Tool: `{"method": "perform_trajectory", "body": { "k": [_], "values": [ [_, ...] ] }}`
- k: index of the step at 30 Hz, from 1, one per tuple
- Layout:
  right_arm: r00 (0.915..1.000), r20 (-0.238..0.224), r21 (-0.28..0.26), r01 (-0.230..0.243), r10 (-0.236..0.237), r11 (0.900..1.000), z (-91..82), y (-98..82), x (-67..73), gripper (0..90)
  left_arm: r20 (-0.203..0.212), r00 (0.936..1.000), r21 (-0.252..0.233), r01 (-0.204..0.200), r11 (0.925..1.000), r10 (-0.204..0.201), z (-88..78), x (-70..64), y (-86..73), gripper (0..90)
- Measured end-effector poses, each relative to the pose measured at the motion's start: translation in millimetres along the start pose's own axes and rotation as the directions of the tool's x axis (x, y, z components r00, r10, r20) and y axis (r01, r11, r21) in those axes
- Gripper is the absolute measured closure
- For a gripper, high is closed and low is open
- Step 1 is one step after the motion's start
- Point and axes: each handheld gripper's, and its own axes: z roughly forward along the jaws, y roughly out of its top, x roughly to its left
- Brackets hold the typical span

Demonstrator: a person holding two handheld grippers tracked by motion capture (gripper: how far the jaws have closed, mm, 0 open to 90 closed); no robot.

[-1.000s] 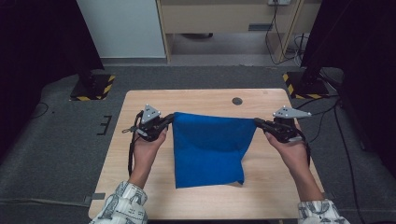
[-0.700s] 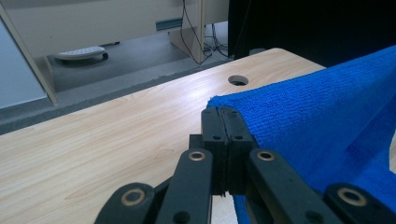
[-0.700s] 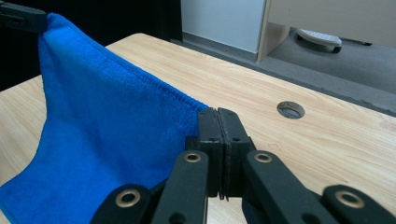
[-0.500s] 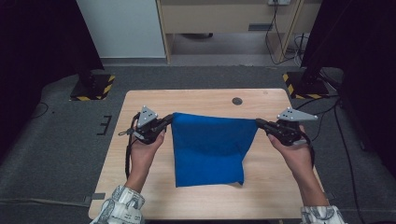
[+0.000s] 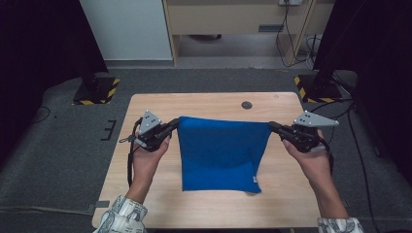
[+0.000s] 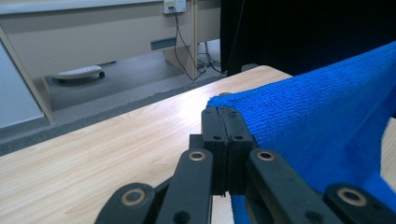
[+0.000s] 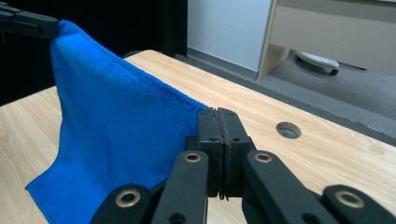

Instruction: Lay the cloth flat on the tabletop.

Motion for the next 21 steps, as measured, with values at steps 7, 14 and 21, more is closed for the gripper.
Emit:
{"method": "perform_trajectory", "body": {
  "k": [7, 14, 21],
  "values": [
    [0.9999, 0.003, -0.019, 0.011, -0.011, 1.0, -12.9, 7.7, 5.1, 89.2, 0.013, 0.9998, -0.027, -0.014, 0.9995, 0.014, -12.0, -7.6, 7.1, 89.4],
    [0.9989, -0.01, -0.072, 0.046, -0.047, 0.996, -43.5, 16.3, 21.0, 89.2, 0.024, 0.9984, -0.056, -0.049, 0.9972, 0.05, -32.0, -20.2, 15.5, 89.4],
    [0.9964, -0.017, -0.104, 0.081, -0.083, 0.991, -74.1, 26.3, 35.7, 89.2, 0.055, 0.9955, -0.097, -0.072, 0.9926, 0.077, -60.4, -35.1, 28.9, 89.4]
  ]
}}
